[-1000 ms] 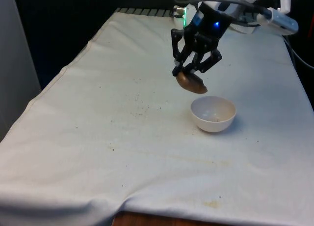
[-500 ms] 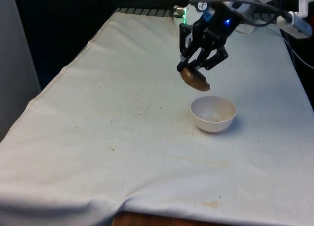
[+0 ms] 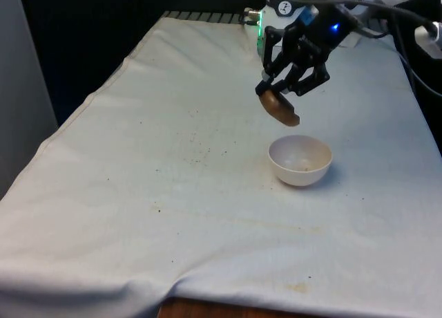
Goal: Pour the coffee beans from the cup into the bowl.
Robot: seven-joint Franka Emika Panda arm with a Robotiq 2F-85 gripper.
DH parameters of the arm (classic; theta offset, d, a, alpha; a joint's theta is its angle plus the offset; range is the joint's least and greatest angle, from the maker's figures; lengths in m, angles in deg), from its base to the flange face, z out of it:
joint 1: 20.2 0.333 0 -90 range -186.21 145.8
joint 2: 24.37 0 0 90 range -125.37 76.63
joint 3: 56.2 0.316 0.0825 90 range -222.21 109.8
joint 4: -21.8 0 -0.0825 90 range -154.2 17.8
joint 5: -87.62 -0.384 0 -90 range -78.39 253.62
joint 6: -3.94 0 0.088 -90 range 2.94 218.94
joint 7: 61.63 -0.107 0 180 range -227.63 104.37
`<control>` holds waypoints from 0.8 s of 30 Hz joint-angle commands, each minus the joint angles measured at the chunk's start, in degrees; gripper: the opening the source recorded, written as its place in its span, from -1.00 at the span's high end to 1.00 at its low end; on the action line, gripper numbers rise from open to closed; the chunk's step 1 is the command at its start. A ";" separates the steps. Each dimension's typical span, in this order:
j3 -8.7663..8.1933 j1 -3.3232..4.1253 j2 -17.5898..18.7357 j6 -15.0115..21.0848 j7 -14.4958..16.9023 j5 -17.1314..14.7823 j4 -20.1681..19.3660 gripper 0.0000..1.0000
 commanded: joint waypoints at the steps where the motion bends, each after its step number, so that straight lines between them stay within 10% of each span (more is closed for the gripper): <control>1: 0.00 0.00 0.00 0.00 0.00 0.00 0.00 0.93; 24: 5.21 0.57 0.80 -8.19 -8.48 10.08 0.97 0.93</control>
